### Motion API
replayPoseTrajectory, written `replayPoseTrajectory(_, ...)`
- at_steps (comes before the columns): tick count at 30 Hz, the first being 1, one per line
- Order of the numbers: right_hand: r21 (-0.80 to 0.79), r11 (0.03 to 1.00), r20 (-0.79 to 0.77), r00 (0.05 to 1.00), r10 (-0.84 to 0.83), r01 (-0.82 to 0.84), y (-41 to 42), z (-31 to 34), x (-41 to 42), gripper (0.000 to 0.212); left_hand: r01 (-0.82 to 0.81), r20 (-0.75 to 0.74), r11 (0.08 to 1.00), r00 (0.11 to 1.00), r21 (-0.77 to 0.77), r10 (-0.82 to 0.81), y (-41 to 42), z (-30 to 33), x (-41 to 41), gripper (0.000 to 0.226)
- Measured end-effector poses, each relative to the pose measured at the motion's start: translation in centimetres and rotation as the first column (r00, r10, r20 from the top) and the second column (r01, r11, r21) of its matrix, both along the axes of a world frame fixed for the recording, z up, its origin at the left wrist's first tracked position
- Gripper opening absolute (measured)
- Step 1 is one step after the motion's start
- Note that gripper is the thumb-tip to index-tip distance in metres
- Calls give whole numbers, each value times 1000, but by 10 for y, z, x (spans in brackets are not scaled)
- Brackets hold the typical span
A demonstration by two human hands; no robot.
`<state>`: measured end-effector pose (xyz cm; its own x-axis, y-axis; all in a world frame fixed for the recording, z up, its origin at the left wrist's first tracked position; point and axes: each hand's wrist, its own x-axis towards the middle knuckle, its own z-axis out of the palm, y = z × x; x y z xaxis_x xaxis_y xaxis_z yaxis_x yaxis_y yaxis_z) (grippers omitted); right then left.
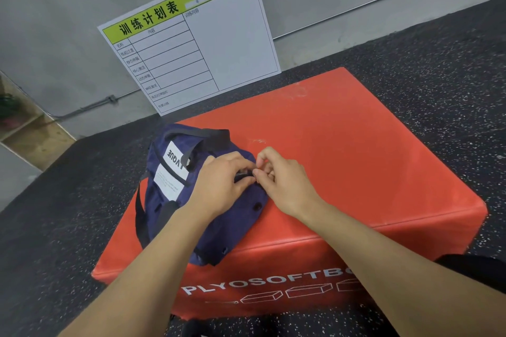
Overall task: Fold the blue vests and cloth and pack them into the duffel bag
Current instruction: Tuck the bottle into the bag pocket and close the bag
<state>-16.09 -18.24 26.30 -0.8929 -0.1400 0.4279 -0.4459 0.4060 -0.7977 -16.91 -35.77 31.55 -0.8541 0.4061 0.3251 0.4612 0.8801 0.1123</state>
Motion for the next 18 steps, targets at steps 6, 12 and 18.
replayPoseTrajectory(6, 34, 999, -69, 997, 25, -22, -1, -2, -2, 17, 1, 13, 1000, 1000, -5, -1, -2, -1, 3, 8)
replayPoseTrajectory(12, -152, 982, 62, 991, 120, -109, 1, -14, -11, 27, -42, 21, 990, 999, 137, 40, -8, -4, 3, 8)
replayPoseTrajectory(18, 42, 999, 31, 999, 31, -32, -8, -27, -21, 19, -27, 65, 965, 998, 262, 10, -7, -3, 8, 13)
